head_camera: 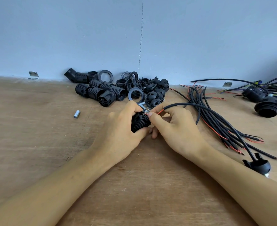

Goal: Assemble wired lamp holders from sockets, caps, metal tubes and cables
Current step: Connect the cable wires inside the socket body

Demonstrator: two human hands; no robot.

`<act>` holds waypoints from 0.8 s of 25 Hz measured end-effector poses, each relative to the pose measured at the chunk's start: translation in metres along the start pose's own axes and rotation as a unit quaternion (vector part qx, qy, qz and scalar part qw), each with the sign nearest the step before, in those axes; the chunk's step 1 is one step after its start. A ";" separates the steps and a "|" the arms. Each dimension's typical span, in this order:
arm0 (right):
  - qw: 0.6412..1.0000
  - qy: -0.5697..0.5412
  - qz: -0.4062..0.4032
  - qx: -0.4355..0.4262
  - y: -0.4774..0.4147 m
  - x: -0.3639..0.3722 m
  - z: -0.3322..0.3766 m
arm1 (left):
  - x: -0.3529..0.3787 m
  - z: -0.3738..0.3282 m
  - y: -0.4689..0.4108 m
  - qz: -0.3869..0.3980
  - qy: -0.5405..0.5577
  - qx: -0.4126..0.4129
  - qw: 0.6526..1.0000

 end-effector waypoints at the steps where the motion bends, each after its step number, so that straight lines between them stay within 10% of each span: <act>1: 1.000 0.002 0.002 -0.001 0.000 0.000 0.000 | 0.000 0.000 0.000 -0.001 0.002 0.001 1.000; 20: 0.999 0.014 0.023 -0.022 -0.002 0.002 -0.002 | -0.001 0.000 0.000 -0.005 -0.004 0.007 1.000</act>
Point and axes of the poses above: each hand's wrist, its own y-axis away from the middle knuckle, its own x-axis out of the palm, z = x × y, the point moved 4 cm from there along -y, towards the middle knuckle, and after that the axes turned 11 degrees about -z, right-handed, at the moved point
